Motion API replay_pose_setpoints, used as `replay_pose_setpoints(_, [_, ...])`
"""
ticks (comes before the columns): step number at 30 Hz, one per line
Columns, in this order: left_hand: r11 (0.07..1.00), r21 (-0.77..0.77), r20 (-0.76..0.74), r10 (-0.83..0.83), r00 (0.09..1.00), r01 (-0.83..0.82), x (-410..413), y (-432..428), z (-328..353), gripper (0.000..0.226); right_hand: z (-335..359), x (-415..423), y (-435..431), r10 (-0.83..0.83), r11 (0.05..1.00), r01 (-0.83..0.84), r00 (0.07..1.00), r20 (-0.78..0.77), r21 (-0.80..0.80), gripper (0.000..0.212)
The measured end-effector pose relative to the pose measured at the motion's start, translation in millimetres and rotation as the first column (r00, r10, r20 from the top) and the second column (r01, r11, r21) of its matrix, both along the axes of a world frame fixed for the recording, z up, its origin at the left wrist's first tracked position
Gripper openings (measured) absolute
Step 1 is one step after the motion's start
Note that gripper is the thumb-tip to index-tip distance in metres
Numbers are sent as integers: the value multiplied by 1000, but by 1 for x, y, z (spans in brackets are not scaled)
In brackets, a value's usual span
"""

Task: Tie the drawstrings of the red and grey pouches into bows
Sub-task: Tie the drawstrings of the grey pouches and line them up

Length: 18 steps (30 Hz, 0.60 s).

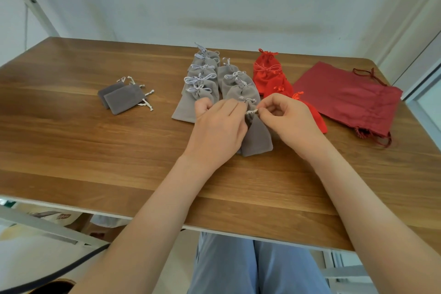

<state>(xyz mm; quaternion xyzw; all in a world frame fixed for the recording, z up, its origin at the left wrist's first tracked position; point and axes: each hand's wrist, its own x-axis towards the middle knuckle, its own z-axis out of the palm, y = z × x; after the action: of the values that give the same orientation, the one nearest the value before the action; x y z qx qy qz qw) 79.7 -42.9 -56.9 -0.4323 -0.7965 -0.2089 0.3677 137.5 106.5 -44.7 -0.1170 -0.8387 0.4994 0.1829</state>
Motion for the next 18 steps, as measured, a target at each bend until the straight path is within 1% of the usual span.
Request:
replay_pose_setpoints(4, [998, 44, 126, -56, 990, 51, 1, -3, 6, 12, 3, 2, 3, 1, 998, 1, 1000, 31, -69, 8])
replay_pose_setpoints(6, [996, 62, 164, -75, 984, 65, 1, -2, 9, 12, 5, 3, 2, -20, 997, 22, 999, 28, -80, 11])
replay_pose_setpoints(8, [994, 76, 214, -96, 972, 81, 0, -2, 11, 12, 7, 3, 2, -24, 988, 30, 999, 48, -149, 14])
replay_pose_setpoints(11, [992, 68, 329, -120, 937, 103, -2, -5, 14, 12, 13, 6, 0, 56, 954, -37, 997, 56, -299, 13])
replay_pose_setpoints(13, [995, 49, 414, -96, 905, 83, -4, -9, 17, 13, 17, 8, 0, 126, 936, -102, 991, 51, -338, 14])
replay_pose_setpoints(15, [997, 34, 493, -82, 866, 75, -7, -12, 18, 13, 19, 9, 1, 201, 944, -163, 974, 108, -289, 16])
replay_pose_setpoints(17, [995, 34, 554, -97, 827, 94, -8, -17, 18, 13, 17, 8, 2, 250, 962, -217, 946, 207, -168, 15])
replay_pose_setpoints(18, [993, 31, 599, -109, 793, 113, -7, -19, 17, 13, 16, 7, 2, 249, 967, -228, 938, 241, -112, 14])
